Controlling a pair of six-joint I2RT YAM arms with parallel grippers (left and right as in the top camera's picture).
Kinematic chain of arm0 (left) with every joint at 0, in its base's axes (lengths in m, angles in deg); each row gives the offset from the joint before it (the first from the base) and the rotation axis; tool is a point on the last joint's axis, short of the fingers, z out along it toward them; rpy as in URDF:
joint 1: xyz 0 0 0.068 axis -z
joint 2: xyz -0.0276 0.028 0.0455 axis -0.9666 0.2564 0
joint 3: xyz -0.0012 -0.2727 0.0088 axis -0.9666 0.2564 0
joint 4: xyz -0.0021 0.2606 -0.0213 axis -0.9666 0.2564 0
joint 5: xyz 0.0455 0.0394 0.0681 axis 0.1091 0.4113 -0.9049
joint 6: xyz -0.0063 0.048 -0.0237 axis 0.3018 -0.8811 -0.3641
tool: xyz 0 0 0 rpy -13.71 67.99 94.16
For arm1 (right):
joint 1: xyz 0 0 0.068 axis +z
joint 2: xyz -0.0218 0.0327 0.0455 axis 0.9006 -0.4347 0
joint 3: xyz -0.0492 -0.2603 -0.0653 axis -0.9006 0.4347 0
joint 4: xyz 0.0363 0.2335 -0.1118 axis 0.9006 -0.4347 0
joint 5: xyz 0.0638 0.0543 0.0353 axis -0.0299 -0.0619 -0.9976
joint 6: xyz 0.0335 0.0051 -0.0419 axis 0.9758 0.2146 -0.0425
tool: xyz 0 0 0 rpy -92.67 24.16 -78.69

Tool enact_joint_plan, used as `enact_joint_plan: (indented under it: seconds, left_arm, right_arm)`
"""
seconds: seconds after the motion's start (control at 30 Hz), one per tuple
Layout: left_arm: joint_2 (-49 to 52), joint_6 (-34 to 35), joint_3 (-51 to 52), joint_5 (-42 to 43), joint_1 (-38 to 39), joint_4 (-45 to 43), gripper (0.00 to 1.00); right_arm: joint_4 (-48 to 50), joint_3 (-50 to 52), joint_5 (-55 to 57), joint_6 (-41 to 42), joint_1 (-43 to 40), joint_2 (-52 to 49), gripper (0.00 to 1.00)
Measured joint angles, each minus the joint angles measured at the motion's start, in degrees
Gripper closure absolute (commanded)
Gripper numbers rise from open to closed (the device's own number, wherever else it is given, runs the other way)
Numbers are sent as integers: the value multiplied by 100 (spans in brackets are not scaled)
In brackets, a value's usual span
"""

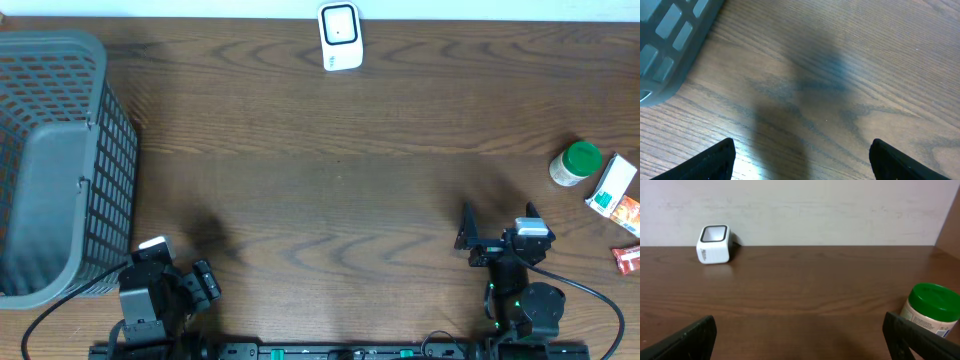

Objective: Scan the item barcode

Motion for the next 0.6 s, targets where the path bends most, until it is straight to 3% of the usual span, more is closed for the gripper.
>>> enact_joint_plan:
  seconds: [0.5, 0.6]
  left_arm:
    - [0, 0, 0, -31, 0, -9, 14]
    - [0, 9, 0, 22, 0, -387, 14]
  right_arm:
    - [0, 0, 0, 0, 0, 0, 1]
    - [-2, 0, 0, 0, 0, 0, 1]
